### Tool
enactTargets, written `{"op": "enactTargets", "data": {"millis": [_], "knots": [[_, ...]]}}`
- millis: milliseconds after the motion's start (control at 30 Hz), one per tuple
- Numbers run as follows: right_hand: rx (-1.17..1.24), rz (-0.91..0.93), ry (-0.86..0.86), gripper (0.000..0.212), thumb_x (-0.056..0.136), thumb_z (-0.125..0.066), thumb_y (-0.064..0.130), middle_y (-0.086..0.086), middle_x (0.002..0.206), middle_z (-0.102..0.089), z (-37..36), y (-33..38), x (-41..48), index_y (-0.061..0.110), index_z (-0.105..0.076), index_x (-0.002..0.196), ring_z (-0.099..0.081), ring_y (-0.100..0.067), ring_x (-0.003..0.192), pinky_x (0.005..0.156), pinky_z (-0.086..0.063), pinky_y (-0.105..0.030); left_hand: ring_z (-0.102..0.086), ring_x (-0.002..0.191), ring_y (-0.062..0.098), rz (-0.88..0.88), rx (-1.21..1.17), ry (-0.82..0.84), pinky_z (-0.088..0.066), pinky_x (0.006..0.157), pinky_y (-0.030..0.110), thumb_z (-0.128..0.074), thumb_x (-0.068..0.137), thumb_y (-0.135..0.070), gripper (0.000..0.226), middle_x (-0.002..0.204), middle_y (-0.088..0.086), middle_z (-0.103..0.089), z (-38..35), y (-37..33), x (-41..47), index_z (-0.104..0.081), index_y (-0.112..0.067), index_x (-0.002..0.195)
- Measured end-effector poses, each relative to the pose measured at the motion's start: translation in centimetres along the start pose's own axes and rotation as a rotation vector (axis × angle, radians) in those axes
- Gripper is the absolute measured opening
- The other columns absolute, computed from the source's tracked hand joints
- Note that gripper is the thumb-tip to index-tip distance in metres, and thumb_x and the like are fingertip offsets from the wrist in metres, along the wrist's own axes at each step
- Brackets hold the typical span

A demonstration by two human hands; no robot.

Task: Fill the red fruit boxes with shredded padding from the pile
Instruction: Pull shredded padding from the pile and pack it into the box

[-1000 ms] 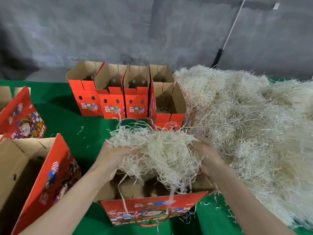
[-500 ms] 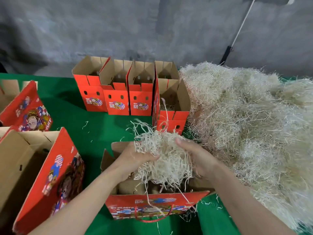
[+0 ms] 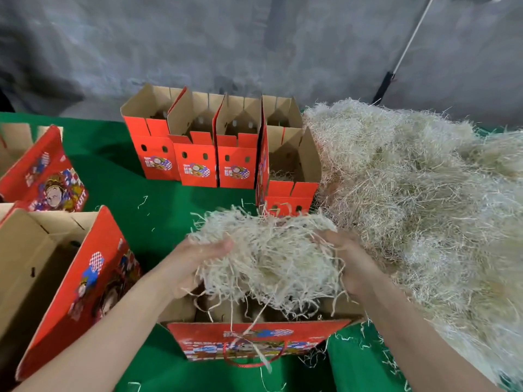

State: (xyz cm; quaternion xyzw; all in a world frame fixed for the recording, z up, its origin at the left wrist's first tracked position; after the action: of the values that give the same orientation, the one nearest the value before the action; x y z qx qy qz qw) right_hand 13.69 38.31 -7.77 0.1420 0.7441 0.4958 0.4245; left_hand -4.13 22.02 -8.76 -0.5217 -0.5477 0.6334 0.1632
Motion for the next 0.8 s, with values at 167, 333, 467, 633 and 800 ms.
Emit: {"op": "enactTargets", "data": {"millis": [167, 333, 467, 633, 800], "knots": [[-0.009, 0.034, 0.384, 0.061, 0.050, -0.075, 0.027, -0.001, 0.097, -0.071, -6.0, 0.1, -1.8, 0.020, -0.057, 0.108, -0.069, -0.015, 0.087, 0.070, -0.056, -0.032, -0.047, 0.125, 0.020, -0.023, 0.186, 0.192, -0.032, 0.109, 0.044, -0.095, 0.028, -0.033, 0.124, 0.126, 0.004, -0.059, -4.5, 0.6, 0.2, -0.037, -0.015, 0.136], [-0.232, 0.107, 0.313, 0.075, 0.066, -0.069, -0.009, -0.006, 0.122, -0.059, -4.6, 0.2, -1.0, 0.007, -0.040, 0.133, -0.062, -0.021, 0.105, 0.096, -0.045, -0.037, -0.060, 0.091, 0.009, -0.185, 0.161, -0.240, -0.045, 0.077, 0.025, -0.065, 0.075, 0.000, 0.030, 0.100, -0.003, -0.066, 0.1, -1.3, 1.1, -0.059, -0.014, 0.101], [-0.240, 0.178, 0.231, 0.035, 0.075, -0.058, -0.010, 0.005, 0.095, -0.066, -1.7, 1.6, -0.6, 0.015, -0.055, 0.099, -0.063, -0.011, 0.091, 0.067, -0.050, -0.016, -0.056, 0.085, 0.006, -0.154, 0.012, -0.226, -0.025, 0.097, 0.032, -0.067, 0.067, 0.011, 0.040, 0.091, -0.008, -0.064, 1.7, -1.6, 0.2, -0.054, -0.009, 0.099], [-0.227, 0.163, 0.286, 0.076, 0.062, -0.073, 0.007, -0.002, 0.120, -0.062, -4.3, 0.8, -0.6, 0.019, -0.043, 0.131, -0.061, -0.016, 0.106, 0.093, -0.047, -0.042, -0.043, 0.129, 0.023, 0.019, -0.084, 0.075, -0.017, 0.115, 0.044, -0.093, 0.034, -0.026, 0.115, 0.130, 0.009, -0.056, -2.4, 0.2, 0.4, -0.042, -0.002, 0.134], [-0.360, 0.209, 0.242, 0.054, 0.071, -0.060, -0.016, 0.013, 0.092, -0.071, -7.0, 0.4, -0.6, 0.020, -0.051, 0.110, -0.066, 0.002, 0.086, 0.066, -0.054, -0.015, -0.047, 0.121, 0.032, -0.017, -0.093, -0.237, -0.045, 0.092, 0.042, -0.072, 0.075, -0.004, 0.078, 0.140, 0.021, -0.041, -2.3, 0.1, 0.9, -0.029, -0.002, 0.139]]}}
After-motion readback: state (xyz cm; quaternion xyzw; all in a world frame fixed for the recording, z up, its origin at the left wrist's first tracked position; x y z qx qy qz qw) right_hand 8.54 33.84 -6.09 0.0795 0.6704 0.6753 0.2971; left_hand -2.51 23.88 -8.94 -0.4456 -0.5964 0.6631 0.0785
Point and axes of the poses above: each hand's wrist, its own x-axis towards the middle knuckle, its own z-axis out of the back of the hand, y = z × x, the point moved 9 cm from there along x, towards the middle knuckle
